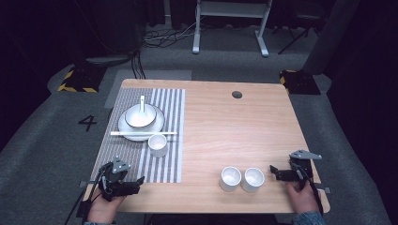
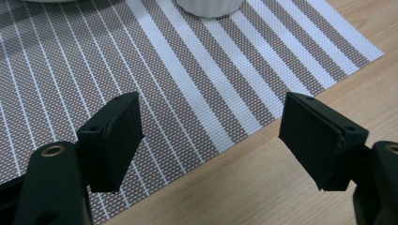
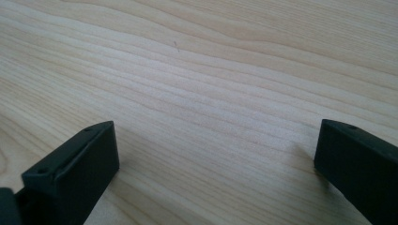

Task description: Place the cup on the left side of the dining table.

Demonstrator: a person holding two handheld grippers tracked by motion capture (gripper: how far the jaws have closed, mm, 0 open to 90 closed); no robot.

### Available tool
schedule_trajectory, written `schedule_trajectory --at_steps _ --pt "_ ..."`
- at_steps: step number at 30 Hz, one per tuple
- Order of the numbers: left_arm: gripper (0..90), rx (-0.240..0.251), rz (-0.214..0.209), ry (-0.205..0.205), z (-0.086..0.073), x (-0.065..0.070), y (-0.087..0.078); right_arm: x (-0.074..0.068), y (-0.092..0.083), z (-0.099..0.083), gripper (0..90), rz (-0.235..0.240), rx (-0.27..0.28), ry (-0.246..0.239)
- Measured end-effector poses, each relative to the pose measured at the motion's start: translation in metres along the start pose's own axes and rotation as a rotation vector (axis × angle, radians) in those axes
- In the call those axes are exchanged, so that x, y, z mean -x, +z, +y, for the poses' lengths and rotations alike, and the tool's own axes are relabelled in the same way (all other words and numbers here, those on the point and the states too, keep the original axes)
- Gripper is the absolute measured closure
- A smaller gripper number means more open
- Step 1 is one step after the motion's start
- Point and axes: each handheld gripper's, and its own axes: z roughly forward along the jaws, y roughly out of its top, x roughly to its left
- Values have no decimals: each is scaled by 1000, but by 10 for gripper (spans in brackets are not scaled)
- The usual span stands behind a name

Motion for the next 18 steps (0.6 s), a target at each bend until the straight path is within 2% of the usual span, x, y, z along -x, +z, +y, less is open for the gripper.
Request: schedule_trajectory --at_steps 5,8,13,18 --pt "211 -28 11 -9 -8 -5 8 0 0 0 2 0 0 0" --pt "200 -28 28 -2 -11 -8 11 0 0 0 2 0 0 0" --pt "197 -39 23 -13 -16 -12 18 0 0 0 2 0 0 0" --pt "185 8 21 -17 -21 -15 20 0 0 0 1 0 0 0"
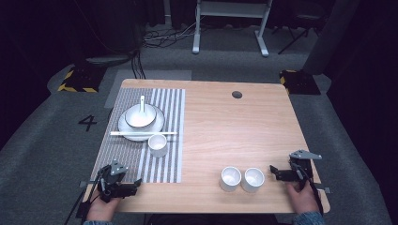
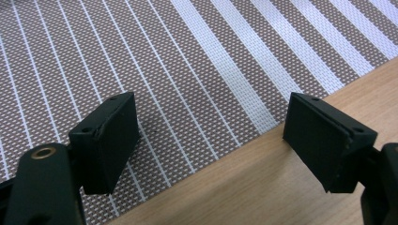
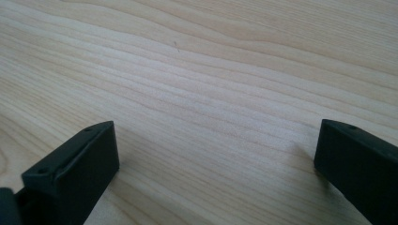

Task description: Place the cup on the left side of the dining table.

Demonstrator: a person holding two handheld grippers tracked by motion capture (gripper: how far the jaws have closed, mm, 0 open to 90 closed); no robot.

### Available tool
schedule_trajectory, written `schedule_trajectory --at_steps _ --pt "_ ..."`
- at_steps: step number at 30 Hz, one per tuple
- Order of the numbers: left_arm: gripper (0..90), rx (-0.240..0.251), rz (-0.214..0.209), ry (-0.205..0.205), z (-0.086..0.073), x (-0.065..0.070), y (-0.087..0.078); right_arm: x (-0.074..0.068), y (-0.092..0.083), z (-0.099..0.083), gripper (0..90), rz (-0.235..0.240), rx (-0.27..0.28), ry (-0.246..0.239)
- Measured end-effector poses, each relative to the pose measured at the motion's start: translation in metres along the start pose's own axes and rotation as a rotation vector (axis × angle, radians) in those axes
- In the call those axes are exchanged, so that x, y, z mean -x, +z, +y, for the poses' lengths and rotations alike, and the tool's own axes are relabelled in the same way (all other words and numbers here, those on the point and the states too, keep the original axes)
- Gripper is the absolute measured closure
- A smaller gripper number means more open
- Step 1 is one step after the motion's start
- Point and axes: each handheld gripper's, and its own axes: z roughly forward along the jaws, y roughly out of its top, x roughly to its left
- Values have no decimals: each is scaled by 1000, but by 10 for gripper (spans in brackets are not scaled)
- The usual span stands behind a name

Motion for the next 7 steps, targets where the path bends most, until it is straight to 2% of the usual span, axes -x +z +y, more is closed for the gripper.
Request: schedule_trajectory --at_steps 1,4,7 --pt "176 16 9 5 -2 0 2 0 0 0 2 0 0 0" --pt "138 72 -1 7 -8 -2 4 0 0 0 2 0 0 0" --pt "140 68 -6 8 -7 -3 4 0 0 0 2 0 0 -1"
